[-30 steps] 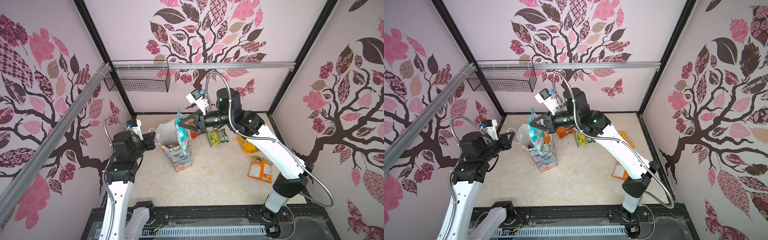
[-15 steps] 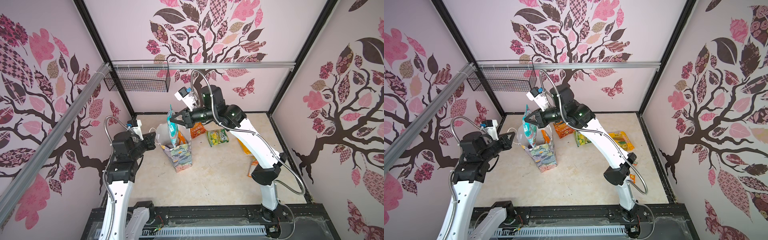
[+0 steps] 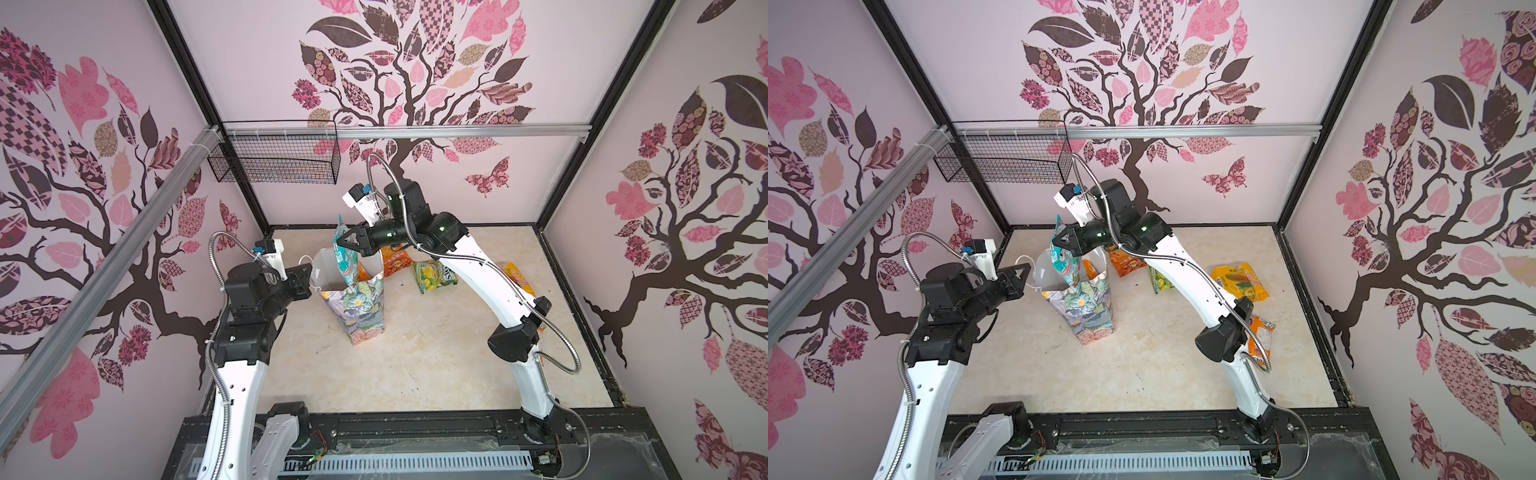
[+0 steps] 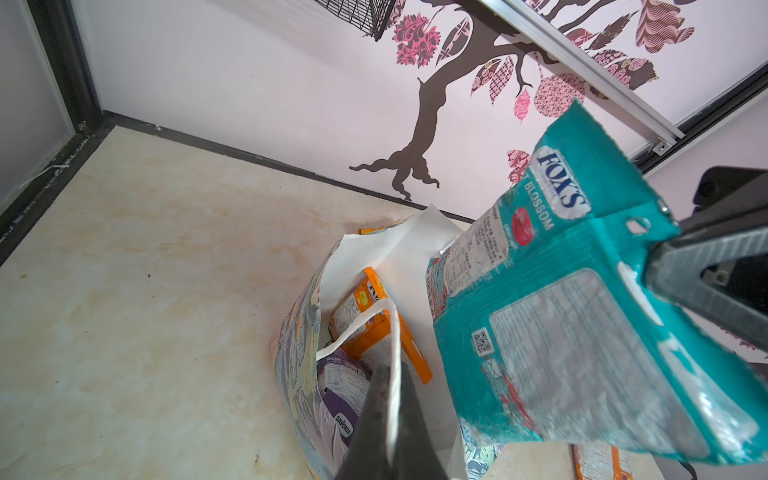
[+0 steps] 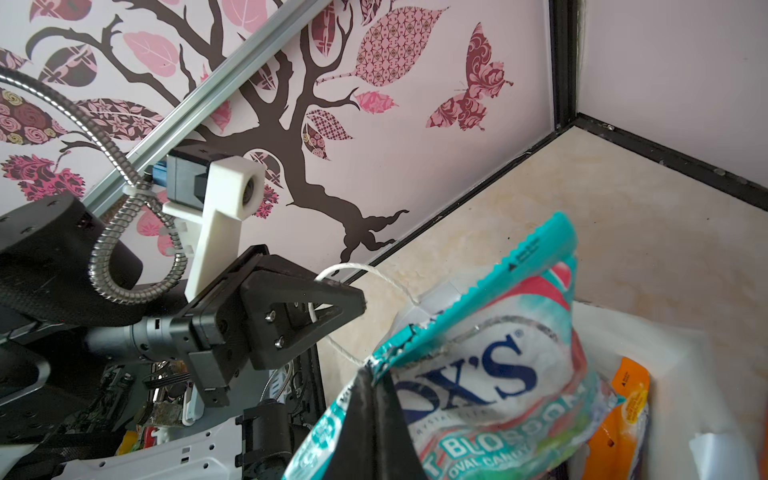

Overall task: Place the snacks into the paper bag
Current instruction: 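Lower the teal packet toward the bag opening held by the left gripper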

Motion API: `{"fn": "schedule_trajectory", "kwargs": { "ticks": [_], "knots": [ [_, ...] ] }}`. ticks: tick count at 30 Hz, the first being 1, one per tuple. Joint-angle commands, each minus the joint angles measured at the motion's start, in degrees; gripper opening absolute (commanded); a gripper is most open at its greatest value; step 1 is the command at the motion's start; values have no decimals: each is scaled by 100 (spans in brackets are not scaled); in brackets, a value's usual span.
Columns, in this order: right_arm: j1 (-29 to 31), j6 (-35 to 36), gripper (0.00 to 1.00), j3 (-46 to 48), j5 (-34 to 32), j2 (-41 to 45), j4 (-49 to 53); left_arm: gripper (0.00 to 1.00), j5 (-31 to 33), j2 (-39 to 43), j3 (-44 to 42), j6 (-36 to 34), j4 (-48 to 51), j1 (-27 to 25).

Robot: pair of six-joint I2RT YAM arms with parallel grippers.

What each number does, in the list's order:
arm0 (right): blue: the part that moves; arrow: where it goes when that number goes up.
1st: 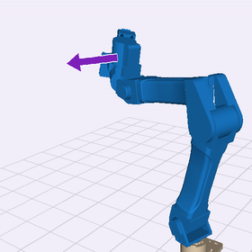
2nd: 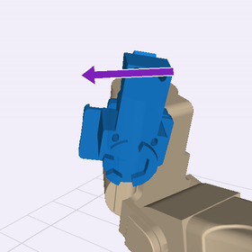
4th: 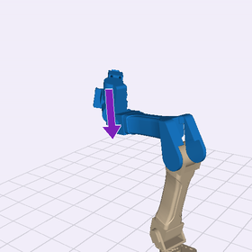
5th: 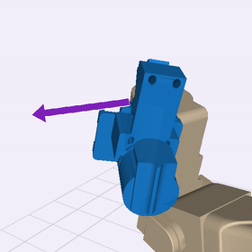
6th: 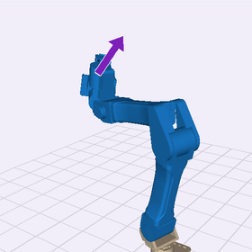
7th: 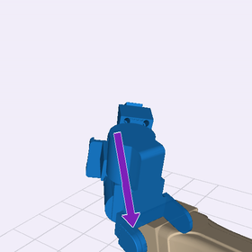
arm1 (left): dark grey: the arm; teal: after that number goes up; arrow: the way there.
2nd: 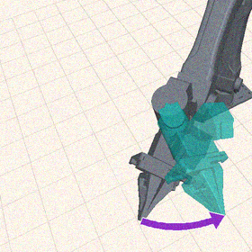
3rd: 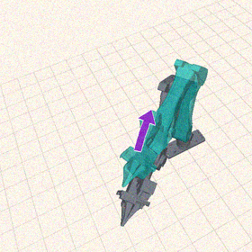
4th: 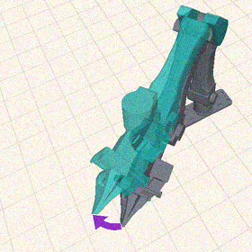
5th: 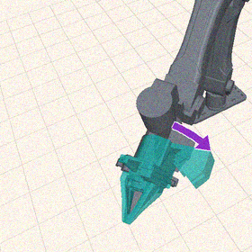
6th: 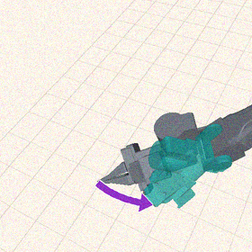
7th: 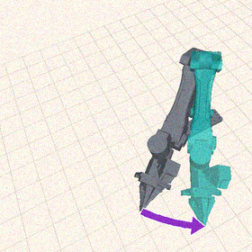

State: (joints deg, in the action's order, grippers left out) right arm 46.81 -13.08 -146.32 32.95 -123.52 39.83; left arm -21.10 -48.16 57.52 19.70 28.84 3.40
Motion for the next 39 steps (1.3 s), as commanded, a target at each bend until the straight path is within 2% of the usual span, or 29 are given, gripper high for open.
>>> {"fn": "schedule_trajectory", "kwargs": {
  "ticks": [1,12,19,23,30,35,39],
  "knots": [
    [15,20,0,-318,52,-181,-450,0,-44,37,-146,2,-115,25],
    [22,-44,0,-241,10,-298,-396,0,-15,37,-145,-2,-107,25],
    [146,253,0,-228,89,-298,245,0,-23,41,-146,7,-115,30],
    [196,267,0,-228,427,-304,428,0,-34,44,-145,7,-109,34],
    [222,212,0,-770,-190,-177,72,0,-12,34,-147,-4,-110,36],
    [219,213,0,-299,-792,236,-648,0,-9,31,-135,-13,-93,34],
    [207,217,0,-319,-794,136,-789,0,-7,33,-144,-10,-107,37]
  ]
}}
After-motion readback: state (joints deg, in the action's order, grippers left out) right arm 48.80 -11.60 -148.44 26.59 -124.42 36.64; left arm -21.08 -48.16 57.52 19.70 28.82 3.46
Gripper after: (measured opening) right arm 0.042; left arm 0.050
